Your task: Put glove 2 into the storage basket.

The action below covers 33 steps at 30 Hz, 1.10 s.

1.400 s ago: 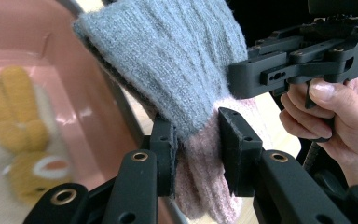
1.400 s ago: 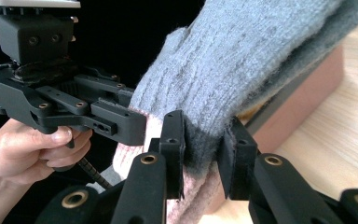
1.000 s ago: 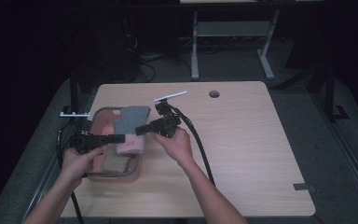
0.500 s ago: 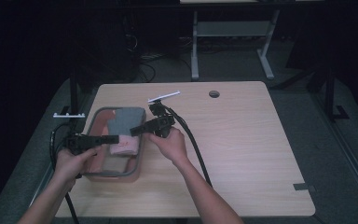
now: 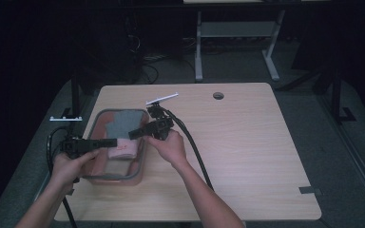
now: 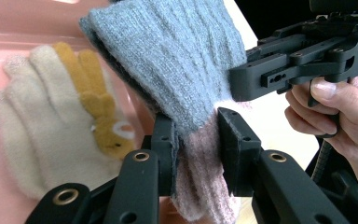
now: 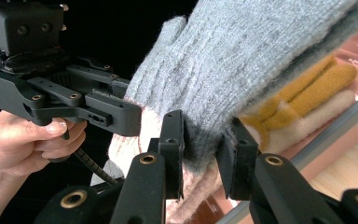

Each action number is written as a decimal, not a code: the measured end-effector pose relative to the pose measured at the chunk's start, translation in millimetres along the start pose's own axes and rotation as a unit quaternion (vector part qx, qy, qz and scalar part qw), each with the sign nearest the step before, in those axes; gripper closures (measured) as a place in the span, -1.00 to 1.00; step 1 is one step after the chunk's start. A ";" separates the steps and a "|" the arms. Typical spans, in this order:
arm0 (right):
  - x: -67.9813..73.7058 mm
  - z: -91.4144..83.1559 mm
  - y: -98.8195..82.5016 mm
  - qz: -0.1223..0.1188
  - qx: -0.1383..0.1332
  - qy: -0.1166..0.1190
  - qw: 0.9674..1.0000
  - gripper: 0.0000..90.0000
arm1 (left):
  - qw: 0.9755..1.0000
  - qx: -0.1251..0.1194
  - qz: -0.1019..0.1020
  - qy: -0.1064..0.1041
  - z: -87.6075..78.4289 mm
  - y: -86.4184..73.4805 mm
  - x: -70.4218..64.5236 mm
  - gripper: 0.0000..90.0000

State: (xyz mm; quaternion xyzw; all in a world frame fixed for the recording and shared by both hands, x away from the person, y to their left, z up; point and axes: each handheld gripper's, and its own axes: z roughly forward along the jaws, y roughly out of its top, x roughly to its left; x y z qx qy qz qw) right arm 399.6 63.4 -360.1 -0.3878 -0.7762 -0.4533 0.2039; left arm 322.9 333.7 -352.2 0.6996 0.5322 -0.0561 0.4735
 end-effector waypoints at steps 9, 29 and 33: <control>-0.4 8.1 3.0 0.001 0.008 0.000 1.000 0.58 | 1.000 -0.002 -0.003 0.001 -2.5 -2.0 5.5 0.54; -1.0 -6.8 1.6 -0.013 0.009 -0.037 0.999 0.55 | 0.995 0.055 -0.014 0.077 16.4 -14.5 32.1 0.53; -3.6 -15.0 -0.4 -0.014 0.004 -0.044 0.999 0.54 | 0.990 0.083 0.003 0.117 18.7 -16.1 33.3 0.46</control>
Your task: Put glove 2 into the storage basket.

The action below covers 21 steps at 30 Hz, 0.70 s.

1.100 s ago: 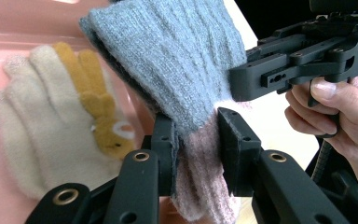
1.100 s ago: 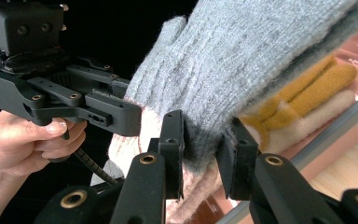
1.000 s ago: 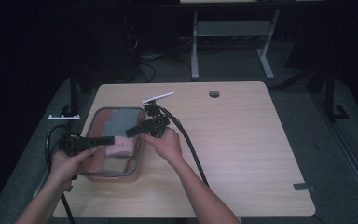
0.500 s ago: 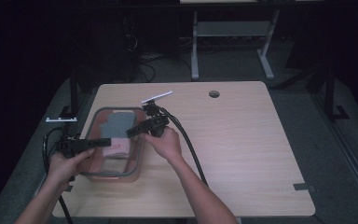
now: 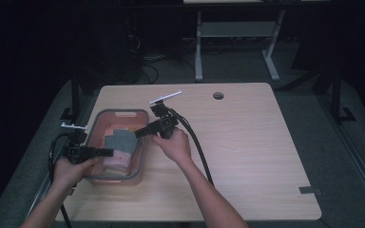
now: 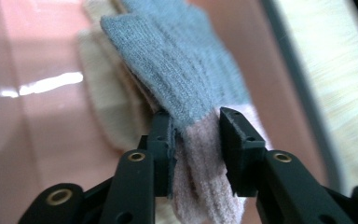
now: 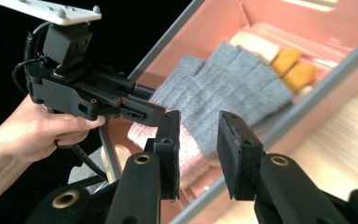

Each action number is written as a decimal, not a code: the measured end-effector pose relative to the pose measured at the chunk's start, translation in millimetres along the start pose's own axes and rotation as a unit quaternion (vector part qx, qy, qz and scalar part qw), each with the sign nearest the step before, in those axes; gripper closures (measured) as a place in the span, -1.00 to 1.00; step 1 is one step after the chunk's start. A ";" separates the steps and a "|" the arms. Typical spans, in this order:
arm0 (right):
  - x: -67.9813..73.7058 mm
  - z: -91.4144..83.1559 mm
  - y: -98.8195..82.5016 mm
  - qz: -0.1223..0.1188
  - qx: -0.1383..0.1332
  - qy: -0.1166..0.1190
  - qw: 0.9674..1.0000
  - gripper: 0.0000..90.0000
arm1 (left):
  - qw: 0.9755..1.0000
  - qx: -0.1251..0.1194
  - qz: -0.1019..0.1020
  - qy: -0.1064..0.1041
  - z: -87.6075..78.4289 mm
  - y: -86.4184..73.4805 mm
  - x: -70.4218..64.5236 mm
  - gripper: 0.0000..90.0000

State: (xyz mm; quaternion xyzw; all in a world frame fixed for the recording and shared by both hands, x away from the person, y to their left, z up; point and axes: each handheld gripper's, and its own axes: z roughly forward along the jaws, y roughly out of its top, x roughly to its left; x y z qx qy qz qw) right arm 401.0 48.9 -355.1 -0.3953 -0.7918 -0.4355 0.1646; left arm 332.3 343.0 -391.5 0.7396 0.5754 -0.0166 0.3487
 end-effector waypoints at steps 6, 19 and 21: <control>-7.4 -11.8 -6.1 0.002 -0.005 -0.008 1.000 0.52 | 0.998 0.011 0.040 0.052 0.1 2.1 -5.2 0.26; -21.7 -33.8 -18.1 0.010 -0.023 -0.018 1.000 0.44 | 0.995 -0.026 0.053 0.078 -15.1 7.5 -12.0 -0.01; -23.5 -37.1 -21.3 0.010 -0.020 -0.020 1.000 0.40 | 0.995 -0.035 0.054 0.080 -17.3 8.5 -13.3 -0.02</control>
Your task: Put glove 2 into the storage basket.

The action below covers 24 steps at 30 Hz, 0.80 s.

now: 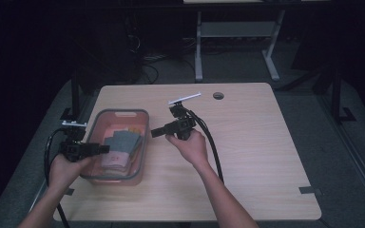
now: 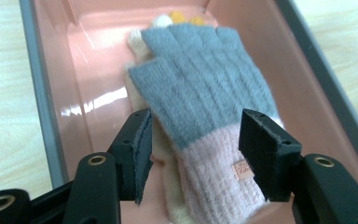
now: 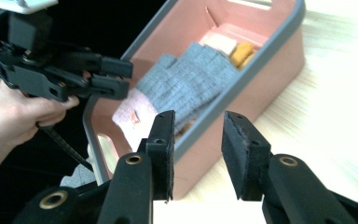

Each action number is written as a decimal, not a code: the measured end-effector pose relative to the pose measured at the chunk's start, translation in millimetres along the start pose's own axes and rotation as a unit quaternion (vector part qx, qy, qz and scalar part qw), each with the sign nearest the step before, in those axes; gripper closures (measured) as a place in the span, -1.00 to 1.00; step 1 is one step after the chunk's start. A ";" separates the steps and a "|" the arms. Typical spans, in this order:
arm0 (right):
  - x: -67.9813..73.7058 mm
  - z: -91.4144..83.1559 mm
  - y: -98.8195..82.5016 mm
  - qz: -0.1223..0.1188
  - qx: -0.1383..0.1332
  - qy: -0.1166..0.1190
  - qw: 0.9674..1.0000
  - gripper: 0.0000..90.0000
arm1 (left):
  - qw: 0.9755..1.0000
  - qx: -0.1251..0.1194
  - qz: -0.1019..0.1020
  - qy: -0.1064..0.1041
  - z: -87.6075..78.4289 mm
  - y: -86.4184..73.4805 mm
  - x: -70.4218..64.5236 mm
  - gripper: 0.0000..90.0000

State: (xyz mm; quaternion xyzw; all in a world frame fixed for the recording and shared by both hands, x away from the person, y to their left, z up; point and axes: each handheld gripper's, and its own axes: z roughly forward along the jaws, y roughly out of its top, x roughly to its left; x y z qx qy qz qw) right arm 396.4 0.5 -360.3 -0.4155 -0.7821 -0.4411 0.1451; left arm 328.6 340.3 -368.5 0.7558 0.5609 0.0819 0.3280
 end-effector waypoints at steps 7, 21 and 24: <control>-9.7 -14.1 -8.7 0.000 -0.008 -0.006 1.000 0.27 | 1.000 -0.015 0.006 -0.004 -5.3 3.8 -6.8 -0.03; -23.6 -33.9 -17.7 0.008 -0.013 -0.022 1.000 0.03 | 0.998 -0.034 0.021 -0.038 -8.7 12.6 -27.7 -0.16; -27.3 -36.0 -20.8 0.009 -0.015 -0.024 1.000 0.00 | 0.998 -0.035 0.025 -0.044 -8.1 14.2 -32.0 -0.18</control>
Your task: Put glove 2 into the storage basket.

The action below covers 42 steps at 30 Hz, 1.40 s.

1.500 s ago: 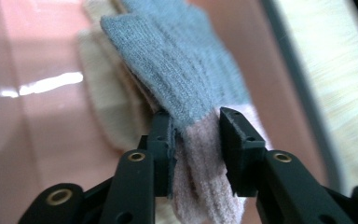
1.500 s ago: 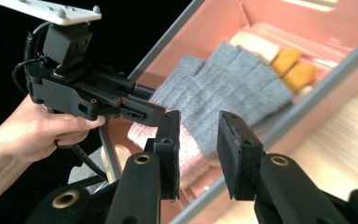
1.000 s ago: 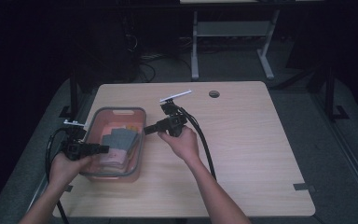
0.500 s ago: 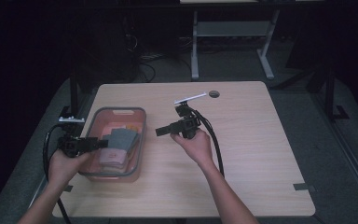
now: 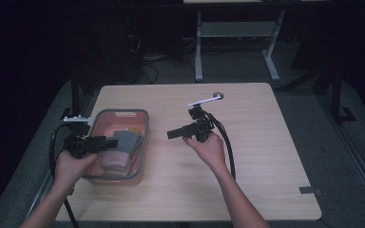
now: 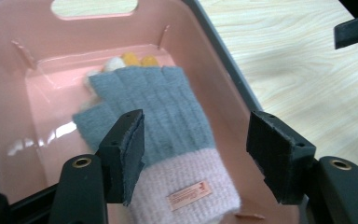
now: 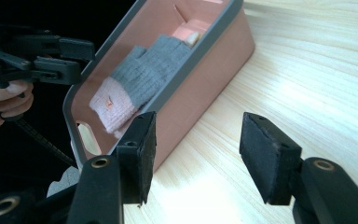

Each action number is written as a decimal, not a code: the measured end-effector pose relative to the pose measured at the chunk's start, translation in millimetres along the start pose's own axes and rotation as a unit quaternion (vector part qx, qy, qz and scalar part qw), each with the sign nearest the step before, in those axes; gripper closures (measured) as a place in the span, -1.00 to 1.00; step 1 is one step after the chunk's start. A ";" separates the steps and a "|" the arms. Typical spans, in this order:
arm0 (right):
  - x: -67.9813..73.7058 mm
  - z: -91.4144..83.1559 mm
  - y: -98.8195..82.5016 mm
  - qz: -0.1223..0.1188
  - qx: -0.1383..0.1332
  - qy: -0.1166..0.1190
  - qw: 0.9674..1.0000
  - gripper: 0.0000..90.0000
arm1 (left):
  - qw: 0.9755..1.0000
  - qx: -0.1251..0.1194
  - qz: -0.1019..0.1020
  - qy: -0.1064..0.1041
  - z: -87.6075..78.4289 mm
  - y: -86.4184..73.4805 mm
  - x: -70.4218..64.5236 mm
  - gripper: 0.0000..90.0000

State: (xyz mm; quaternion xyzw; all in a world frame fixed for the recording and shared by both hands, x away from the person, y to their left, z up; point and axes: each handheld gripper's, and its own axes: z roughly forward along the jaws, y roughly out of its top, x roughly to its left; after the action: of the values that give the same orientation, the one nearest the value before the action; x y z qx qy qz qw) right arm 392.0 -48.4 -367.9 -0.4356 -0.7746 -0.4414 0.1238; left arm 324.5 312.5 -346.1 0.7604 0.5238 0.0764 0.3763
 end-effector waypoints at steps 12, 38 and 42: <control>-9.5 -15.3 -6.1 0.007 -0.006 -0.004 1.000 -0.04 | 1.000 -0.003 0.013 -0.017 5.6 4.4 -13.9 -0.20; -32.7 -48.0 -22.7 0.026 -0.025 -0.009 0.999 -0.14 | 0.998 -0.007 0.028 -0.051 23.8 18.8 -46.7 -0.37; -35.8 -54.1 -25.1 0.027 -0.026 -0.014 0.999 -0.15 | 0.998 -0.009 0.029 -0.054 26.9 19.4 -51.5 -0.38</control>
State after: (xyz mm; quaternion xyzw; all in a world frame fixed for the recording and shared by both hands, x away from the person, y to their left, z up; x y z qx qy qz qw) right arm 383.0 -117.2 -371.6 -0.4657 -0.7526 -0.4516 0.1135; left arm 329.9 252.0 -338.1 0.7751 0.4797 0.0508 0.4081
